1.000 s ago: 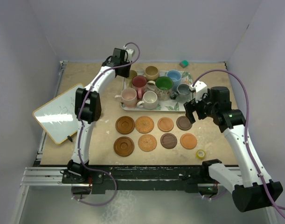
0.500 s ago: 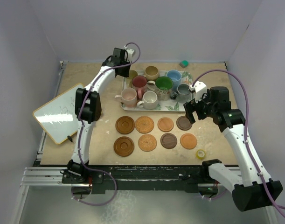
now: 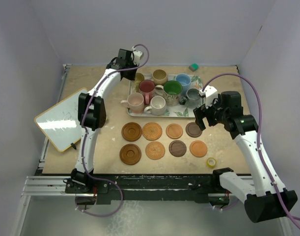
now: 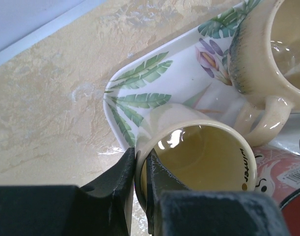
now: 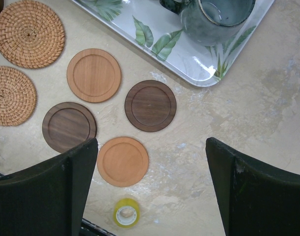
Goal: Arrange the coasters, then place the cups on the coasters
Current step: Pick up the cup from the tray.
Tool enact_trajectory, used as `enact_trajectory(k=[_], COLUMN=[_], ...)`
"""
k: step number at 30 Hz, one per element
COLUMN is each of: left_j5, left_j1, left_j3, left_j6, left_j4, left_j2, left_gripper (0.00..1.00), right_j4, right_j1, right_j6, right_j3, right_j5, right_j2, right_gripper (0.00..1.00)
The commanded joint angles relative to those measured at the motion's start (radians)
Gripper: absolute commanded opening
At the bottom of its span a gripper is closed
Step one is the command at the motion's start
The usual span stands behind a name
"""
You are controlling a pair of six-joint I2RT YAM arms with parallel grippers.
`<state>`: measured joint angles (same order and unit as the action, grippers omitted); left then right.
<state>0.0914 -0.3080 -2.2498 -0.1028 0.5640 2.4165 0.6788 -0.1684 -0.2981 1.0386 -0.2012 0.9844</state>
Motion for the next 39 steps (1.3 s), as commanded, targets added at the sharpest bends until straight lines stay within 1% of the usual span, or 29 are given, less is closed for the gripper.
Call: enact_trajectory(k=[1, 13, 21, 25, 28, 33, 39], left_j5=[0.018, 0.009, -0.01, -0.012, -0.01, 0.008, 0.061], left_j1=[0.007, 0.016, 0.018, 0.019, 0.02, 0.019, 0.019], left_j3=[-0.05, -0.047, 0.039, 0.08, 0.135, 0.27, 0.496], left_j6=[-0.039, -0.068, -0.133, -0.17, -0.199, -0.217, -0.212], left_j4=[-0.053, -0.046, -0.029, 0.022, 0.049, 0.086, 0.103], left_j2=[-0.147, -0.223, -0.373, -0.458, -0.535, -0.68, -0.885], left_gripper=[0.03, 0.03, 0.03, 0.03, 0.03, 0.03, 0.03], right_j4=[-0.007, -0.008, -0.008, -0.009, -0.01, -0.008, -0.011], right_j1=[-0.002, -0.002, -0.002, -0.002, -0.002, -0.002, -0.002], right_j6=[0.006, 0.008, 0.009, 0.008, 0.009, 0.011, 0.011], right_j3=[0.004, 0.004, 0.007, 0.007, 0.006, 0.007, 0.007], right_j5=[-0.003, 0.001, 0.006, 0.006, 0.006, 0.001, -0.008], right_j2=[-0.012, -0.006, -0.008, -0.016, -0.02, -0.027, -0.046], right_gripper=[0.93, 0.92, 0.92, 0.92, 0.92, 0.92, 0.93])
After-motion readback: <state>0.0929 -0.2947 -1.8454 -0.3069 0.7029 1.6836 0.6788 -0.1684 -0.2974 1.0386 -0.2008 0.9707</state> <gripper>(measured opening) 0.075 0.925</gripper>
